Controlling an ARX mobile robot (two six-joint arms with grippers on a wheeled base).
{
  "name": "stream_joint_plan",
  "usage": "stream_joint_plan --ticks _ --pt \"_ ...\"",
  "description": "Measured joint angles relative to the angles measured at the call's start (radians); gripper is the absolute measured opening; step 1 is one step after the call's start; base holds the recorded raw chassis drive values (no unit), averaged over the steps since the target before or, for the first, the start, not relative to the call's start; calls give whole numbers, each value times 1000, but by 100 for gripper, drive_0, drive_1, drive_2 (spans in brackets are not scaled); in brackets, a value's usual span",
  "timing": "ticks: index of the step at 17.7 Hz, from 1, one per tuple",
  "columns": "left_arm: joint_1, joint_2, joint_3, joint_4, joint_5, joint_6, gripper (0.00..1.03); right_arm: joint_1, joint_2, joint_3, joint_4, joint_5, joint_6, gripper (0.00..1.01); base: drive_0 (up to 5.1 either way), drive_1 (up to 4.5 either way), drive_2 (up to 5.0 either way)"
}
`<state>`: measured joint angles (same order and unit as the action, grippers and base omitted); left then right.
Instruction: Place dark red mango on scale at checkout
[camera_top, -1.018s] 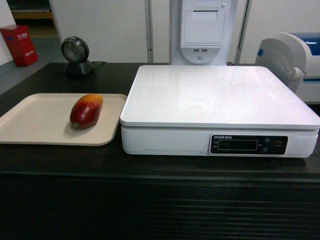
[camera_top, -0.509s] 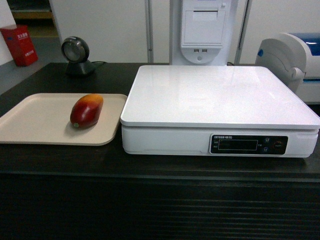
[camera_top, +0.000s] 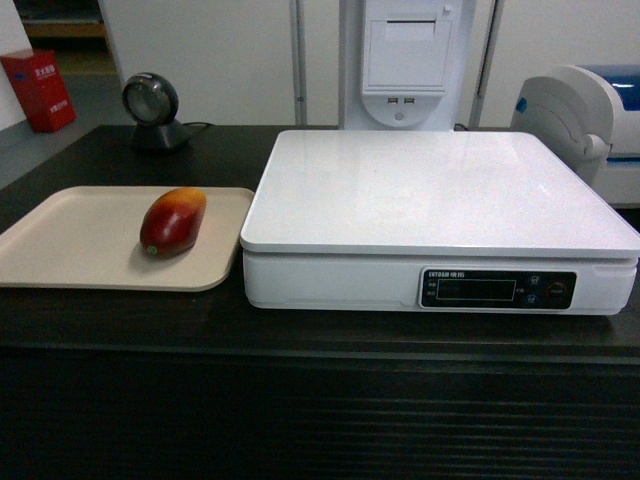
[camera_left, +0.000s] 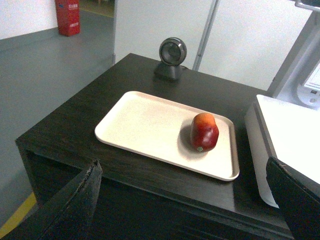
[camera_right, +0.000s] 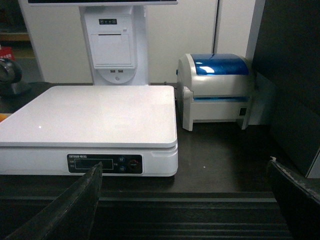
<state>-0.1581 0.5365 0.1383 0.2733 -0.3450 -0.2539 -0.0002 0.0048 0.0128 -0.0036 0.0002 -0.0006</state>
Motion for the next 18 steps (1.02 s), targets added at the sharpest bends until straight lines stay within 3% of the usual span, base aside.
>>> stream_joint_plan --ticks 3,5,7,9,10,13,17,18 --pt "68 325 91 252 168 45 98 0 0 0 0 0 0 98 0 0 0" --pt "87 494 170 341 242 77 98 0 0 0 0 0 0 98 0 0 0" --pt "98 728 290 358 322 105 98 0 0 0 0 0 0 98 0 0 0" --pt "97 950 431 333 364 139 98 0 0 0 0 0 0 98 0 0 0" --pt "97 1073 535 291 365 174 98 0 0 0 0 0 0 98 0 0 0" --pt "97 1259 713 195 390 206 98 0 0 0 0 0 0 98 0 0 0" --pt "101 1431 896 82 378 241 98 0 0 0 0 0 0 98 0 0 0" --pt "111 1537 1032 10 372 264 98 0 0 0 0 0 0 98 0 0 0"
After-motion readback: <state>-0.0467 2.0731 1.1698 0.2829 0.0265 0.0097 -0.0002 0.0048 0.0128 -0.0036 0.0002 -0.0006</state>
